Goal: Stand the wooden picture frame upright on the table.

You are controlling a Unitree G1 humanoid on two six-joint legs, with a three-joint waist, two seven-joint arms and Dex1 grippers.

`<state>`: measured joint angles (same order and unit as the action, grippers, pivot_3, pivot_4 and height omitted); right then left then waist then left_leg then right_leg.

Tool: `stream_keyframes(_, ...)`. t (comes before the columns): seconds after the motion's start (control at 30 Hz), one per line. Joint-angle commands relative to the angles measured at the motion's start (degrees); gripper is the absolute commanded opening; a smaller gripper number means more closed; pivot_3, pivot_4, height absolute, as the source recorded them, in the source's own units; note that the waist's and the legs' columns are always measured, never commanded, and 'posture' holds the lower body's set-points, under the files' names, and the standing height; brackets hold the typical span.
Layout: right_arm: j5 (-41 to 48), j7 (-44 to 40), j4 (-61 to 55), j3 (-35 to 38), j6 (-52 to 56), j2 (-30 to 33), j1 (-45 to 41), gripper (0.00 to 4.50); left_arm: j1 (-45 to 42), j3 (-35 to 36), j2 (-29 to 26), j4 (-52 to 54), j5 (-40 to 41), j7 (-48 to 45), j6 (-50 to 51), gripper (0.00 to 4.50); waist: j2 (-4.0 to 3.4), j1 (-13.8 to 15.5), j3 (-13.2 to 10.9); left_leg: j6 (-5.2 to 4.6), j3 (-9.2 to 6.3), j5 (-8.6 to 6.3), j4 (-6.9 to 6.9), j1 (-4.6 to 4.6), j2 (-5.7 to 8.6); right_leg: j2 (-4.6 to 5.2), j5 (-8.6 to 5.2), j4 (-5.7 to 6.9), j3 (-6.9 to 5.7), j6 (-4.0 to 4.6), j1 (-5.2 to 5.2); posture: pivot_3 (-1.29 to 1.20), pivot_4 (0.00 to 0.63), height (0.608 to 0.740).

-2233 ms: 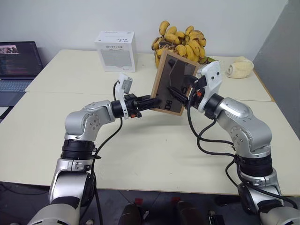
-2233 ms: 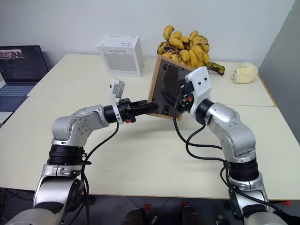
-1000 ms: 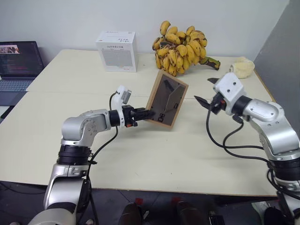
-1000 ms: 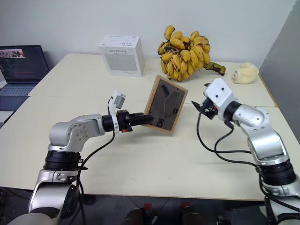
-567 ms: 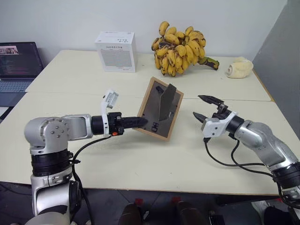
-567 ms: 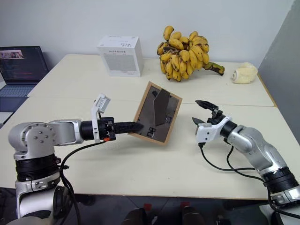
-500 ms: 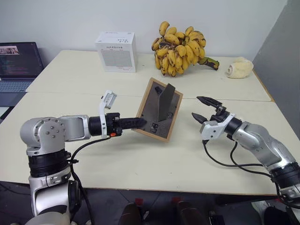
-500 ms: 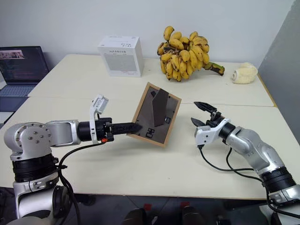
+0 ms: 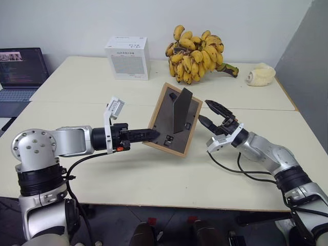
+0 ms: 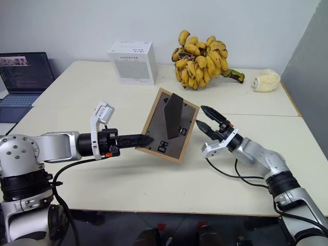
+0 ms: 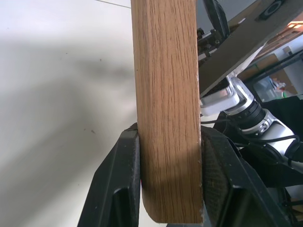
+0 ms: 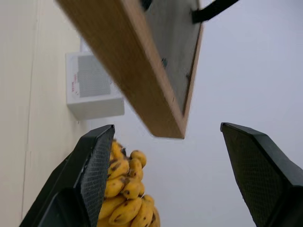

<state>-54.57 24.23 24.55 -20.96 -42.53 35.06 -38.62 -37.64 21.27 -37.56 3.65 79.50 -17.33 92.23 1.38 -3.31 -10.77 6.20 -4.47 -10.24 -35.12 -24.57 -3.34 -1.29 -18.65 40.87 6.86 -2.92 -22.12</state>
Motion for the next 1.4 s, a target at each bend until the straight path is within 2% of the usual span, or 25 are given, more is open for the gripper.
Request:
stream_keyframes(0.03,-1.0,3.6,0.1,0.0,-0.7,-0.3,-3.0,3.77,-1.8,0.0,-1.4,-0.2,5.4,2.1,0.2,1.32,0.00,0.0,0.0,0.00,0.00,0.00,0.00,0.00,0.01,0.01,0.00,0.00,0.00,0.00,0.00,0.00,0.150,0.740)
stream_keyframes(0.4,-1.7,5.2,0.0,-0.9,-0.9,-1.1,-4.5,3.77,-0.6,-3.2,-4.4,-0.9,13.2,6.7,-3.4,1.32,0.01,0.0,0.0,0.00,-0.01,0.00,0.00,0.00,0.02,0.02,0.00,0.01,-0.01,0.00,0.01,0.00,0.150,0.740)
stream_keyframes(0.5,-1.8,5.4,0.1,-0.9,-1.3,-1.1,-4.6,3.28,-0.2,-4.4,-5.2,-0.9,15.1,7.8,-4.9,1.32,0.01,0.0,0.0,0.00,-0.02,0.01,0.00,0.00,0.02,0.02,0.00,0.01,-0.01,0.00,0.01,0.00,0.150,0.740)
stream_keyframes(0.7,-1.9,5.5,-0.5,-1.1,-1.5,-0.9,-4.1,1.88,0.9,-6.8,-7.3,-0.7,18.6,9.2,-7.8,1.32,0.01,0.0,0.0,0.00,-0.02,0.01,0.00,0.00,0.02,0.02,0.00,0.02,-0.01,0.00,0.01,0.00,0.150,0.740)
stream_keyframes(0.8,-2.0,5.6,-0.7,-1.3,-1.6,-0.7,-3.9,1.59,1.2,-7.9,-8.3,-0.7,20.1,9.7,-9.2,1.32,0.01,0.1,0.0,-0.01,-0.02,0.01,0.00,0.00,0.02,0.02,0.00,0.02,-0.02,0.01,0.01,0.00,0.150,0.740)
stream_keyframes(1.4,-1.8,5.6,-0.9,-1.3,0.0,-0.6,-3.8,1.46,1.3,-13.1,-12.2,-0.4,24.4,9.8,-14.4,1.32,0.01,0.1,0.0,-0.02,-0.02,0.01,0.00,0.00,0.04,0.02,0.00,0.03,-0.02,0.01,0.01,0.00,0.150,0.740)
